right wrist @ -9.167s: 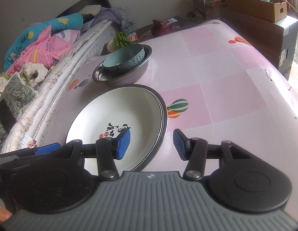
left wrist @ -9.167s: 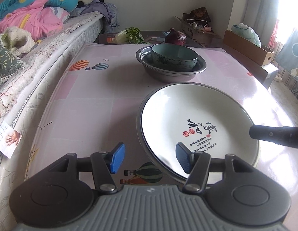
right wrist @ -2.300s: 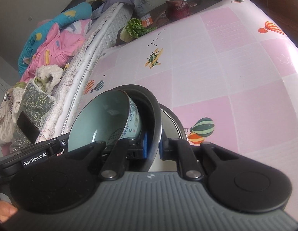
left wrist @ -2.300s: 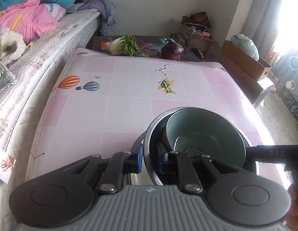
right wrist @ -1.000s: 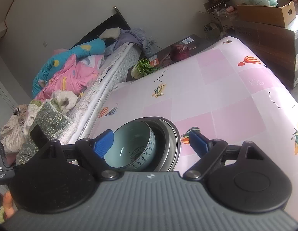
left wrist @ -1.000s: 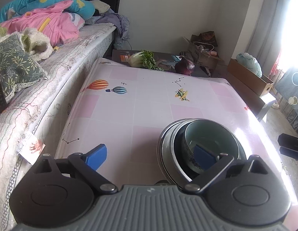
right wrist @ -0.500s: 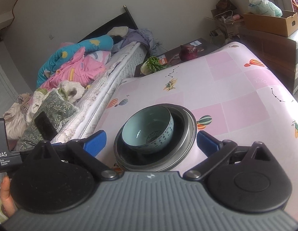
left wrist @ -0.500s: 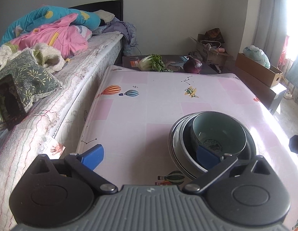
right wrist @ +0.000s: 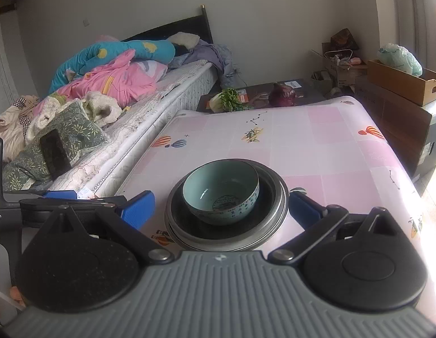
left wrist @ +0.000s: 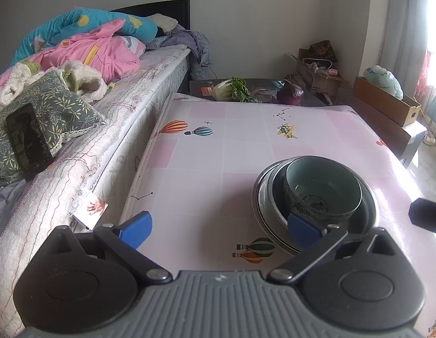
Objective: Organize plates and bowls
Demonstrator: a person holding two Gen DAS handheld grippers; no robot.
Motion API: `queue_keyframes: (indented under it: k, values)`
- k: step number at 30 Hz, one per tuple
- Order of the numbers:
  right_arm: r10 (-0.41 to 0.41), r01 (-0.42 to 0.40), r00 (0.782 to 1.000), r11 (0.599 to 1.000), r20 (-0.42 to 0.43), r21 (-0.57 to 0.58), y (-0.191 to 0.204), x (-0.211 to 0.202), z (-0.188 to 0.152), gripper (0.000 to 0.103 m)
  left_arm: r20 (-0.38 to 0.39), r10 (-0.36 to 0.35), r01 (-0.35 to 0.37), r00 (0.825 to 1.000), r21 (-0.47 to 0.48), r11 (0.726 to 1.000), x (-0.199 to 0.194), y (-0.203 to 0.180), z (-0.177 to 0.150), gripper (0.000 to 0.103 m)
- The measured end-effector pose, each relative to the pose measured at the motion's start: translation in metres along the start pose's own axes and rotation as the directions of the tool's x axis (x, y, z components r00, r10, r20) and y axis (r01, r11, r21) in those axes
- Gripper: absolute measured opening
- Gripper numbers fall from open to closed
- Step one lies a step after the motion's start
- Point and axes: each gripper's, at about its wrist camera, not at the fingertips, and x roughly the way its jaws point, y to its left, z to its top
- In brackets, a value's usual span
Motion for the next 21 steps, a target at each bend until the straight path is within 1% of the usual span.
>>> queue_keyframes:
  k: [4,8,14,21]
  values:
    - [-0.014,0.014,1.0,1.0,-0.015,-0.024,0.006,0.0,0.001,0.102,-0.022,0.02,-0.019,1.0,0.011,1.0,-0.002,0.002,-0.003,0.103]
    - [-0.019,0.019,0.999,1.0,-0.029,-0.016,0.007,0.002,0.0,0.102,-0.056,0.017,-0.018,0.998,-0.009,1.0,-0.002,0.01,-0.006,0.103]
    - [-0.072,0.071,0.993,0.997,-0.089,-0.012,0.005,0.013,-0.002,0.102,-0.086,0.022,-0.024,0.996,-0.026,0.999,-0.001,0.015,-0.009,0.103]
    - [-0.124,0.126,0.977,0.992,-0.172,-0.003,0.0,0.031,-0.007,0.102,-0.113,0.006,-0.01,0.994,-0.035,0.999,0.003,0.015,-0.008,0.103]
